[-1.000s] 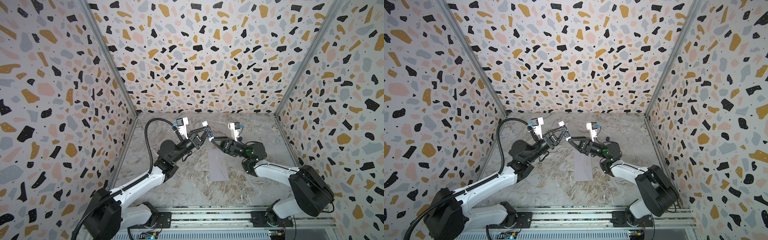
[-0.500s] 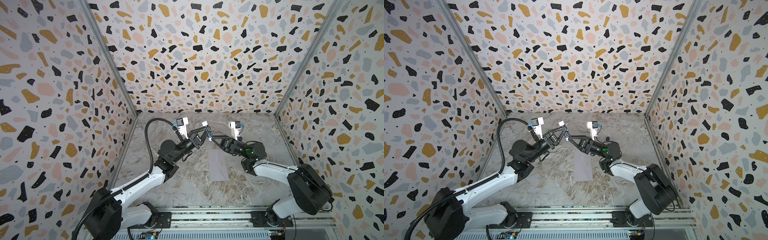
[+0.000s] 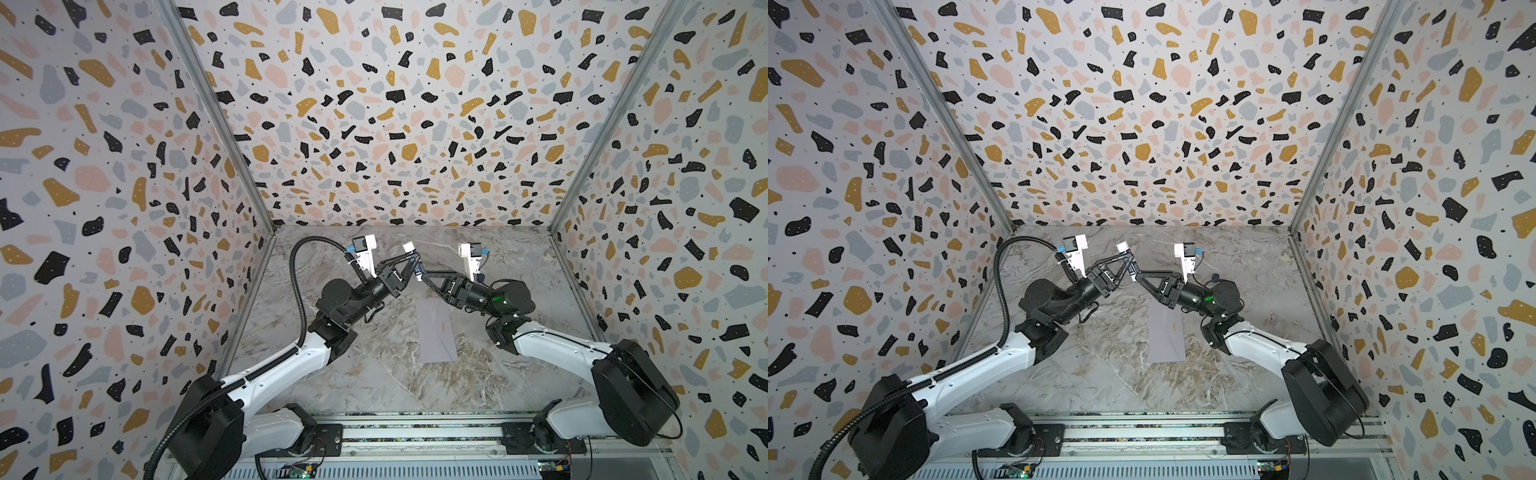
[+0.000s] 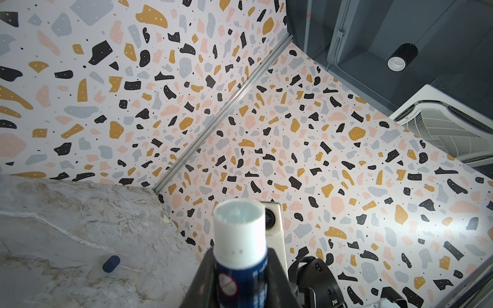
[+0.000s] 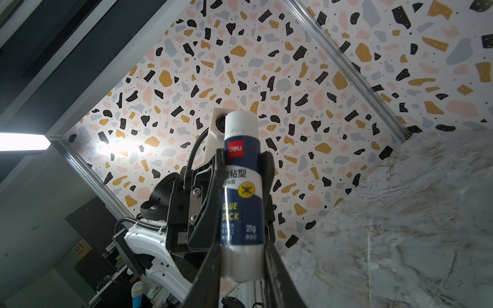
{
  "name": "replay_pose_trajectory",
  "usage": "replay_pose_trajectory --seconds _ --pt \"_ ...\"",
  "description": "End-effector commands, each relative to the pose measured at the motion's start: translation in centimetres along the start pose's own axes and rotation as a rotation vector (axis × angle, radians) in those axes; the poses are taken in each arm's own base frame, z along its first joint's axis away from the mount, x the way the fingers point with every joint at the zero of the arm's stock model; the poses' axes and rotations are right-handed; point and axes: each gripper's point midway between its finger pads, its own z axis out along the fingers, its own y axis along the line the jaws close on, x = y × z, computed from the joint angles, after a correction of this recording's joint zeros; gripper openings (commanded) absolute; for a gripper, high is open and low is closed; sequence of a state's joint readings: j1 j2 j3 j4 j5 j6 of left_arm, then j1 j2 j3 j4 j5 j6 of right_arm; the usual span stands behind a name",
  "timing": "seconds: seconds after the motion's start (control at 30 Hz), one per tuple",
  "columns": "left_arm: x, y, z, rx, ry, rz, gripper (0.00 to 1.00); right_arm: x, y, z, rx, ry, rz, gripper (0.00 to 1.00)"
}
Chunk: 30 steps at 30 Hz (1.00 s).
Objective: Place the letter into the envelope and seal it
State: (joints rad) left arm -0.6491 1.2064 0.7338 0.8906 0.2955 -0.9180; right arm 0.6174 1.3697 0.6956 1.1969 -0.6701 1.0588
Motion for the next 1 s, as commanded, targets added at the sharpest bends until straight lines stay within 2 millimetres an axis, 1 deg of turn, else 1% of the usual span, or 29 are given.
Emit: replay_pose_trajectory --seconds 0.0,0.4,0.7,0.97 --pt "-0.6 -1.5 0.3 0.044 -0.009 0.070 0.00 -2.0 0.5 0.7 0.102 -0.029 -0.144 0.09" --pt "0.1 -0.9 0.5 0.015 0.014 0.094 0.00 -3.0 1.0 2.1 0.417 0.020 -0.488 0.05" --pt "0.6 -0.7 0.7 0.003 0.025 0.098 0.00 -2.0 1.5 3.8 0.663 0.083 -0.771 0.04" --pt "0.7 -0.7 0.7 0.002 0.029 0.100 0.00 -0.6 2.1 5.6 0.839 0.141 -1.028 0.03"
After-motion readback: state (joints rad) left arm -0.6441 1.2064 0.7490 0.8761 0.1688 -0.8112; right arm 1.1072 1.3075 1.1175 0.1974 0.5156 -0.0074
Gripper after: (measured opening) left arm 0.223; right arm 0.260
